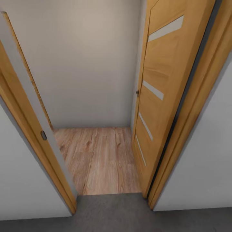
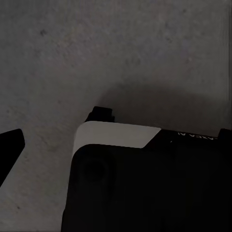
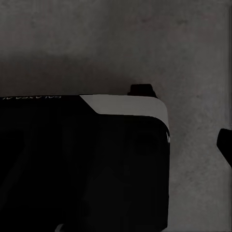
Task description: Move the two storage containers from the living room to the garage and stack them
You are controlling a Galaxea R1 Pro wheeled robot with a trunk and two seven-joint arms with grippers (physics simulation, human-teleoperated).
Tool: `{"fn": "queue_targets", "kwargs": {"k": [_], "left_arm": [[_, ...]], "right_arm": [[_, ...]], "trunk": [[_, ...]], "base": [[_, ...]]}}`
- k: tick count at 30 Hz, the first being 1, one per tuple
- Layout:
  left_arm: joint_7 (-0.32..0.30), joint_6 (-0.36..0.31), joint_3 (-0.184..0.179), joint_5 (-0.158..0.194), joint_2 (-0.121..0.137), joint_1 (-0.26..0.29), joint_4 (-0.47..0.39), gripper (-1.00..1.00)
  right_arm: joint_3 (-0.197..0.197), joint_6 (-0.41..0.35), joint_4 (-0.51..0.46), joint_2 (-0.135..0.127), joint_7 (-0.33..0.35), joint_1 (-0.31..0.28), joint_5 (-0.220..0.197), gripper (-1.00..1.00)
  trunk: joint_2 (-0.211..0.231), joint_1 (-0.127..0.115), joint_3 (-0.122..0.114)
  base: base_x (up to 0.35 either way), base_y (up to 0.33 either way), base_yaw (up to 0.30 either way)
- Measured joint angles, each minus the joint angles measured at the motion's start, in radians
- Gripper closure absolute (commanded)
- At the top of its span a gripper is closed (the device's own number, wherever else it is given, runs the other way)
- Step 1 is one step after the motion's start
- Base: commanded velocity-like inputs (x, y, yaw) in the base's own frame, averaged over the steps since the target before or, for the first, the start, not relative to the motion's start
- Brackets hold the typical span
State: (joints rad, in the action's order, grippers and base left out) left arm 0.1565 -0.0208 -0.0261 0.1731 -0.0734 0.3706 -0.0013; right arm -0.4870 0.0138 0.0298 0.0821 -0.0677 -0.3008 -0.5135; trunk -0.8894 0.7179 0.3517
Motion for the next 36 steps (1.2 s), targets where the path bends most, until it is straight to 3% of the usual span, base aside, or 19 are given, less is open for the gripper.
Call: {"fn": "queue_targets", "kwargs": {"k": [14,27,36], "left_arm": [[0.0,0.0,0.0,0.0,0.0,0.0,0.0,-1.0],[0.0,0.0,0.0,-0.001,0.0,0.0,0.0,-1.0],[0.0,0.0,0.0,-0.001,0.0,0.0,0.0,-1.0]], "right_arm": [[0.0,0.0,0.0,0.001,0.0,0.0,-0.001,-1.0],[0.0,0.0,0.0,0.0,0.0,0.0,0.0,-1.0],[0.0,0.0,0.0,0.0,0.0,0.0,0.0,-1.0]], "trunk": [[0.0,0.0,0.0],[0.0,0.0,0.0],[0.0,0.0,0.0]], "base": [[0.267,-0.105,0.007],[0.267,-0.1,0.237],[0.267,-0.1,0.027]]}}
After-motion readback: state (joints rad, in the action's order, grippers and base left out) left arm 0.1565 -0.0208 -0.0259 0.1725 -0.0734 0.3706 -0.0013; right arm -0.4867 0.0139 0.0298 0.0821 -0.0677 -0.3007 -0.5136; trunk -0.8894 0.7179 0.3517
